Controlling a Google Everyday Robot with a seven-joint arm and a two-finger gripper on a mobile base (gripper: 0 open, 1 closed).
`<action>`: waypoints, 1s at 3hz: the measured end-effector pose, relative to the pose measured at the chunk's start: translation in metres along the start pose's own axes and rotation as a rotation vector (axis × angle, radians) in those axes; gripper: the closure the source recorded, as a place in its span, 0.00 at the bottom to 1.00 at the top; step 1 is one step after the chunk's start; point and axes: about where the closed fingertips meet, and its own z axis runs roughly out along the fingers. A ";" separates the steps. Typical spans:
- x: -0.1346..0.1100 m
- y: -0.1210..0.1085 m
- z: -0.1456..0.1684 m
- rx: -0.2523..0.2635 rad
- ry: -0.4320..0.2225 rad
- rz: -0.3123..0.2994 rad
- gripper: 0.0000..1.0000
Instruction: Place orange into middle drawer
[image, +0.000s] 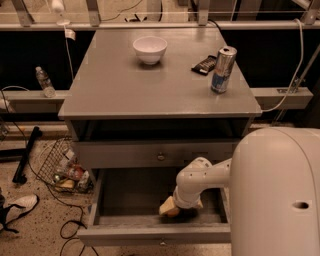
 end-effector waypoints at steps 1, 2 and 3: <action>0.000 0.000 0.000 0.000 0.000 0.000 0.00; -0.005 -0.001 -0.008 -0.017 0.003 -0.001 0.00; -0.025 -0.011 -0.036 -0.043 -0.012 0.004 0.00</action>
Offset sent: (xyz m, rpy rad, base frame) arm 0.0152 -0.0027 0.0237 0.0423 0.0099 0.0018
